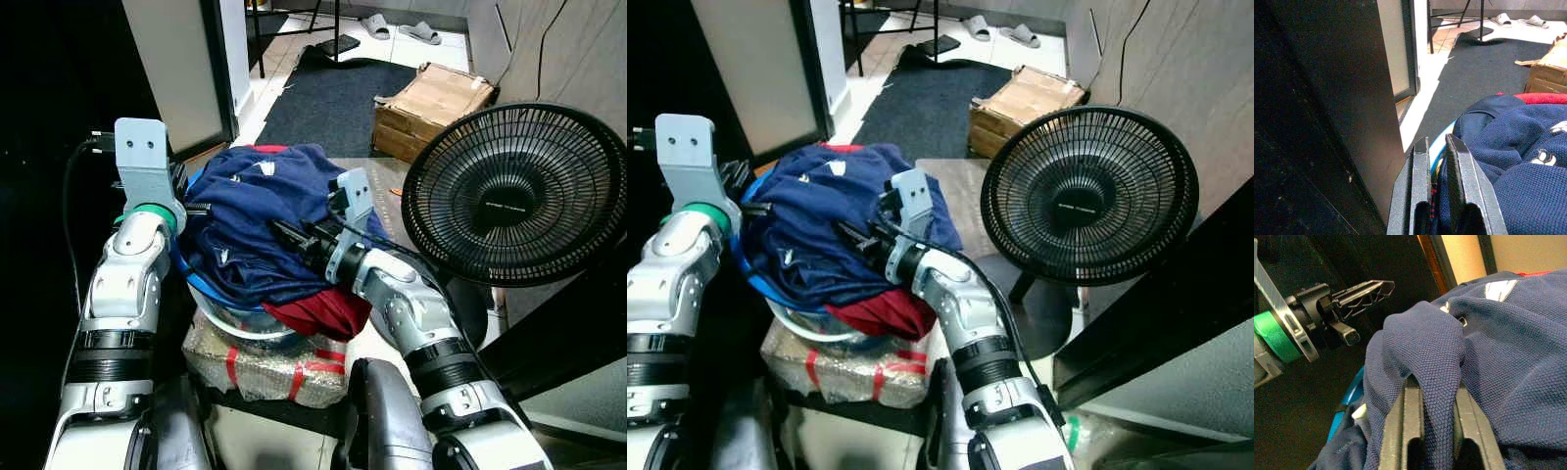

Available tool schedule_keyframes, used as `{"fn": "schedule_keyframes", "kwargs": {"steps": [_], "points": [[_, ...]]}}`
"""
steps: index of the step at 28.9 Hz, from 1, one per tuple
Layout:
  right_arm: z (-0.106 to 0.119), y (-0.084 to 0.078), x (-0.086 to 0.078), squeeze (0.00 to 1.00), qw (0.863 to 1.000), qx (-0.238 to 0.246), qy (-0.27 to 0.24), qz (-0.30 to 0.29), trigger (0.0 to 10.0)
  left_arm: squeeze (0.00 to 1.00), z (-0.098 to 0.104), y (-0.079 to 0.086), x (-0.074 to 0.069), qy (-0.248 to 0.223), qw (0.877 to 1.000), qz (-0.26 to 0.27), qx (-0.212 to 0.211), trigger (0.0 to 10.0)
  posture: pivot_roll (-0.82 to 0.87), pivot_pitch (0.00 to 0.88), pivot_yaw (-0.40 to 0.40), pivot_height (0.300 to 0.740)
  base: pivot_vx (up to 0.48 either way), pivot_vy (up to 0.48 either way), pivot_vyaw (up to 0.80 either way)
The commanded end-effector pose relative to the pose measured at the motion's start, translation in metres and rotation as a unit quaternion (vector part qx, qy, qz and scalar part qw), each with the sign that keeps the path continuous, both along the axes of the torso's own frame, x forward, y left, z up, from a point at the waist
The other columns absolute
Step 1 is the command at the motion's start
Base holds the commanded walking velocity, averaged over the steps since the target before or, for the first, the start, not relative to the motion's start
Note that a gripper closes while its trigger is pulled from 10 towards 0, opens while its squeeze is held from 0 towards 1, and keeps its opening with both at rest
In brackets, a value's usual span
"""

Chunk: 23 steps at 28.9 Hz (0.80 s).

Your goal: Clothes washing

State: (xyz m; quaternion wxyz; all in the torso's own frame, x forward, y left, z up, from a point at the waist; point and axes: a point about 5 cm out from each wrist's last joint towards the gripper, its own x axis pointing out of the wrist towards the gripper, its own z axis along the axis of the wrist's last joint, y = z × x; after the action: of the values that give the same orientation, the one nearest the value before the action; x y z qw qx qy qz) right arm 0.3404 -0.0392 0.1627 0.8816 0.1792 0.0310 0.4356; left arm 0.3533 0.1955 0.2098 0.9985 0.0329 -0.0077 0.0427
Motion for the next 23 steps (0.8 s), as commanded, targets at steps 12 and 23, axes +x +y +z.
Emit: {"fn": "schedule_keyframes", "kwargs": {"steps": [12,23], "points": [[0.031,-0.019,0.011,0.0,0.988,-0.018,-0.098,-0.121,0.0,0.0,-0.004,0.001,-0.003,0.009,1.0,0.002,-0.001,10.0,0.05,0.04,0.007,0.495,0.0,0.0,0.0],[0.169,-0.081,0.005,0.0,0.853,0.046,-0.374,-0.36,10.0,0.0,0.009,-0.019,-0.013,-0.04,0.997,-0.063,-0.017,10.0,0.04,0.027,0.012,0.495,0.0,0.0,0.0]]}}
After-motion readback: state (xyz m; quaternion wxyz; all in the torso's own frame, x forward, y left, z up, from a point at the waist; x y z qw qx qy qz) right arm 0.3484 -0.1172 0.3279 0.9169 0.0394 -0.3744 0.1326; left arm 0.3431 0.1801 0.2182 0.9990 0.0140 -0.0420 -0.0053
